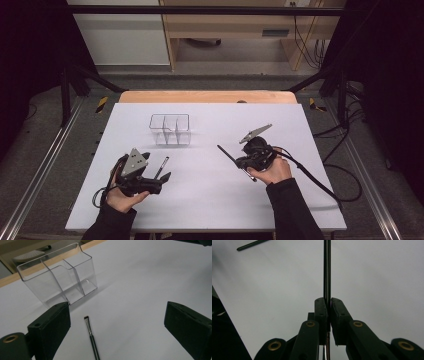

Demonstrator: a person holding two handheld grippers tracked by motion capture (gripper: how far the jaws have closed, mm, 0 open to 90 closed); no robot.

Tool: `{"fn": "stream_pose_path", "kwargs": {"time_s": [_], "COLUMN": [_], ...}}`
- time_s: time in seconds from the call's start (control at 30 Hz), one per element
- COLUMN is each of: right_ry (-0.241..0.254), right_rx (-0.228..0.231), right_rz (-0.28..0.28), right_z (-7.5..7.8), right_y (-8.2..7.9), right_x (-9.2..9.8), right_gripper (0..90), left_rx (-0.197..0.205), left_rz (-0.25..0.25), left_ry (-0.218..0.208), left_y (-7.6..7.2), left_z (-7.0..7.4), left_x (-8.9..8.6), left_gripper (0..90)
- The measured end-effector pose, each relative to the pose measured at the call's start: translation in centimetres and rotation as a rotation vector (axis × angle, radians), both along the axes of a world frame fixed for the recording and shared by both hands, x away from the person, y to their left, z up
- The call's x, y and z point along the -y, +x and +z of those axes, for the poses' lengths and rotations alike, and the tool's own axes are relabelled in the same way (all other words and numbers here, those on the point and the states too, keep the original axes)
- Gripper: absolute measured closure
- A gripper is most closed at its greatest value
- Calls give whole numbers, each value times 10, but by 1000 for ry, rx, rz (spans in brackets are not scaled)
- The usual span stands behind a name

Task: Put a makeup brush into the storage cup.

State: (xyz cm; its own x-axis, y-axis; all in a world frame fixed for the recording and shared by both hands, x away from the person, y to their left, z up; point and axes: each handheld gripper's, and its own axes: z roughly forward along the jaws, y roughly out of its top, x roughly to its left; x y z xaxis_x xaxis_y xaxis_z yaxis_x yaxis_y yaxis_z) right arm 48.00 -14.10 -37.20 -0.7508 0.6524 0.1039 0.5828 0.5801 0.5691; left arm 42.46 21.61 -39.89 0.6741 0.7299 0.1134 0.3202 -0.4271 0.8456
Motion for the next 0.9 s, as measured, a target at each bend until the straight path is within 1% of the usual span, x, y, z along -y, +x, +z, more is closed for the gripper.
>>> {"fn": "stream_pose_path", "kwargs": {"time_s": [0.1,0.23,0.5,0.63,0.9], "right_ry": [-6,-14,-16,-8,1], "right_rx": [-5,-17,-26,-27,-34], "right_rz": [10,27,54,60,85], "right_z": [1,3,4,6,9], "right_y": [-1,-2,-3,-3,-4], "right_x": [-1,-4,-9,-11,-17], "right_gripper": [842,842,842,842,842], "left_rx": [15,25,53,66,95], "left_rz": [-22,-48,-93,-120,-166], "left_ry": [32,66,158,200,264], "left_y": [0,1,3,5,7], "left_z": [4,9,21,26,30], "left_x": [4,11,22,29,41], "left_gripper": [59,58,58,58,60]}}
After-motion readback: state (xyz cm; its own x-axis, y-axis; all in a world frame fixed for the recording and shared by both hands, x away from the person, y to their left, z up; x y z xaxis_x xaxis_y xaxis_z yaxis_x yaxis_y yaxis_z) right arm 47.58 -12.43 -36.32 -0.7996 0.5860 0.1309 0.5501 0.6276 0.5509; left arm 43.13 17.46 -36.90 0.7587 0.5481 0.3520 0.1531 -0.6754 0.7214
